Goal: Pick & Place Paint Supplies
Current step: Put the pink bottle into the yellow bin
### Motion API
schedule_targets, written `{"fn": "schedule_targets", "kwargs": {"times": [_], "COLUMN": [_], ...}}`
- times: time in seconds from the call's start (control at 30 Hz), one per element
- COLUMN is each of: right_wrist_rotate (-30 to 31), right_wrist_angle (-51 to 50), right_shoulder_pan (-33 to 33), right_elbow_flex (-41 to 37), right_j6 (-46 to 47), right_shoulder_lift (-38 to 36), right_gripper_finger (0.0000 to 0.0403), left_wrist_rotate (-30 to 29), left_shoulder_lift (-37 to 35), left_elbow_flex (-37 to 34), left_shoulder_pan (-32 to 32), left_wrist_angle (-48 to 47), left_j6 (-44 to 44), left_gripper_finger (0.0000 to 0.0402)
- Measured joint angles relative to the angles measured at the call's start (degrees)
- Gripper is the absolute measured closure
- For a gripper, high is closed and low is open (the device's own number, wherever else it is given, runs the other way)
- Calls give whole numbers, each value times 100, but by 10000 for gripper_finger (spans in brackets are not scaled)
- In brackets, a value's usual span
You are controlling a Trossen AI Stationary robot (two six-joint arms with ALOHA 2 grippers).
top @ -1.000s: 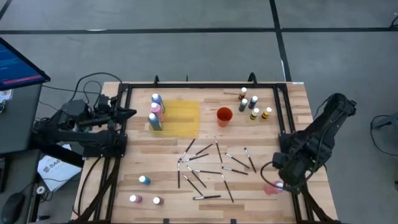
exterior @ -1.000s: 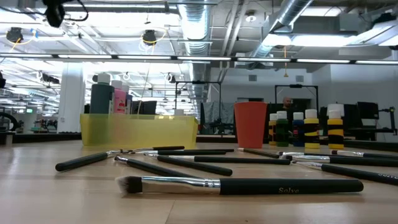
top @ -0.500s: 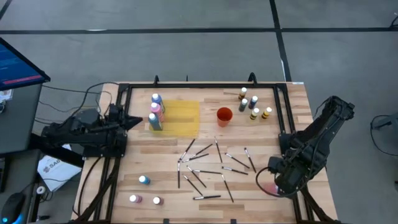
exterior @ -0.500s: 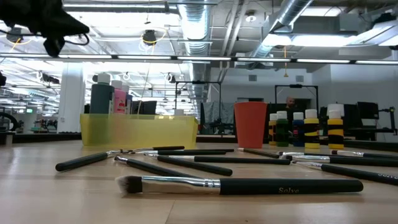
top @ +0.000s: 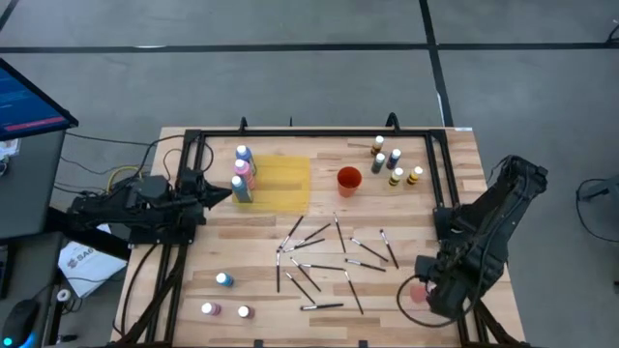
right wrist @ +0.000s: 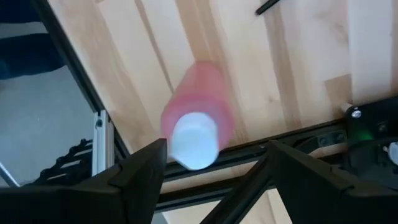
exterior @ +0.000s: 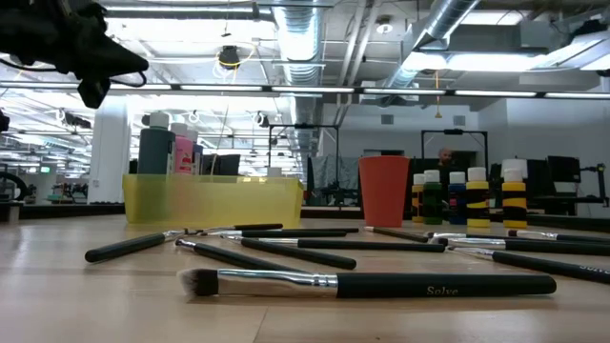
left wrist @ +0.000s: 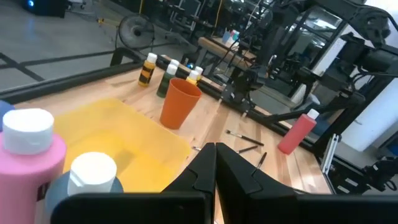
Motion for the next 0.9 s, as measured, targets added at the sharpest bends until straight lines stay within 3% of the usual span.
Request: {"fn": "schedule_targets", "kwargs": {"times": [0.53,0.9], "right_wrist_rotate": [155,236], "right_wrist_angle": [137,177], "right_shoulder_pan": [316,311], "right_elbow_flex": [-57,-55], "right_j6": [154,108], "right_shoulder_lift": [466,467], "right_gripper_finger": [143,290], "left_wrist_rotate": [-8,-20], "left_shoulder_lift": [0,0], "left_elbow_flex": [-12,-10], "left_shoulder_pan": [0,0], "left_wrist_angle": [214,239], "left_j6": [-76,-118], "left_gripper_finger": [401,401]}}
